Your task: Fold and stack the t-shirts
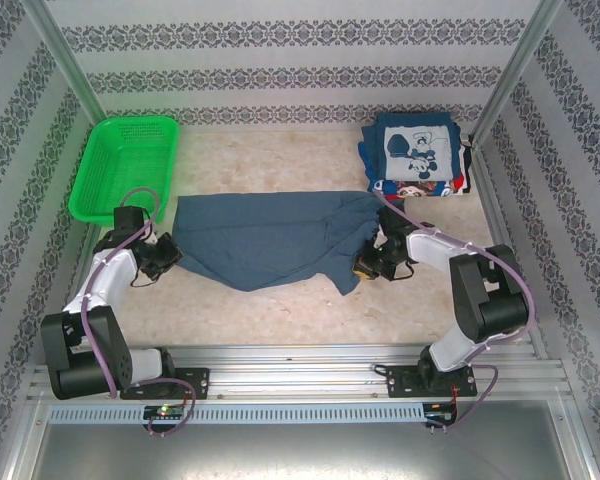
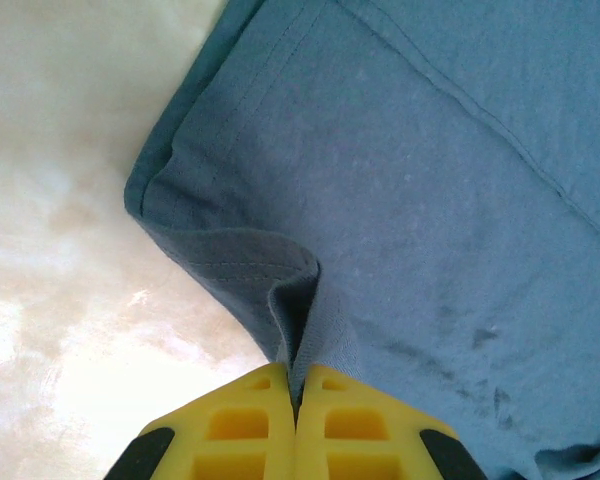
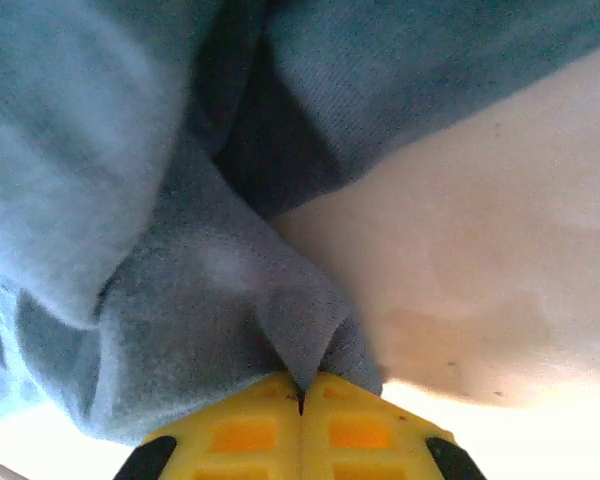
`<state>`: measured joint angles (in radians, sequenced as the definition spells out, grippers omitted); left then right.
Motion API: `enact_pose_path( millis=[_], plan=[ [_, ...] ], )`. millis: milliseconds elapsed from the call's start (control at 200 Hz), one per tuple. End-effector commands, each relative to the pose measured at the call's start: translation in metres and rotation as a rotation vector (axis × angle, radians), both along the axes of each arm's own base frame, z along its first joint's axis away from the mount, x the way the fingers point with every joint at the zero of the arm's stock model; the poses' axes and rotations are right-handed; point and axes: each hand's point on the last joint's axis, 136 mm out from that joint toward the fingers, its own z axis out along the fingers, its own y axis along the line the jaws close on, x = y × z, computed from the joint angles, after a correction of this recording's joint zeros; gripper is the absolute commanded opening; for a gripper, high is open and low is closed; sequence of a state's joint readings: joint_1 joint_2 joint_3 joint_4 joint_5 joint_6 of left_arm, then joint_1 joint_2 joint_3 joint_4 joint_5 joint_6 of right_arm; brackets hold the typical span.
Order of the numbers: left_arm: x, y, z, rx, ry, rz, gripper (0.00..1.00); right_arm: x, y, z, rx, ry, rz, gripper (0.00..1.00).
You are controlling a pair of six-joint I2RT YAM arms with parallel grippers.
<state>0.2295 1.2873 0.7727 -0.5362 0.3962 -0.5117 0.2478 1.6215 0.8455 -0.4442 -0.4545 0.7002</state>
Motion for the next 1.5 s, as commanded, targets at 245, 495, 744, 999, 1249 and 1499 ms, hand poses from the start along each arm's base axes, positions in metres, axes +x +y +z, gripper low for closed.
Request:
enact_pose_path(
  millis=[245,495,744,999,1249,1499],
  plan=[
    [-0.013,-0.005,0.000,0.004,0.010,-0.030,0.02,0.028,0.032,0.077,0.062,-0.135,0.088,0.00],
    [-0.015,-0.006,-0.002,0.001,0.013,-0.030,0.02,0.009,0.040,0.087,0.108,-0.056,0.118,0.00],
    [-0.015,-0.006,-0.003,0.002,0.016,-0.030,0.02,0.021,0.068,0.078,0.113,0.002,0.207,0.00],
    [-0.019,-0.008,-0.009,-0.007,0.031,-0.036,0.02,0.032,0.090,0.037,0.033,0.104,0.288,0.18],
    [-0.021,-0.008,-0.011,-0.010,0.037,-0.031,0.02,0.035,0.082,0.090,0.012,-0.093,0.270,0.49],
    [-0.020,-0.008,-0.012,-0.016,0.030,-0.023,0.02,-0.018,0.037,0.077,0.008,-0.042,0.154,0.48]
  ],
)
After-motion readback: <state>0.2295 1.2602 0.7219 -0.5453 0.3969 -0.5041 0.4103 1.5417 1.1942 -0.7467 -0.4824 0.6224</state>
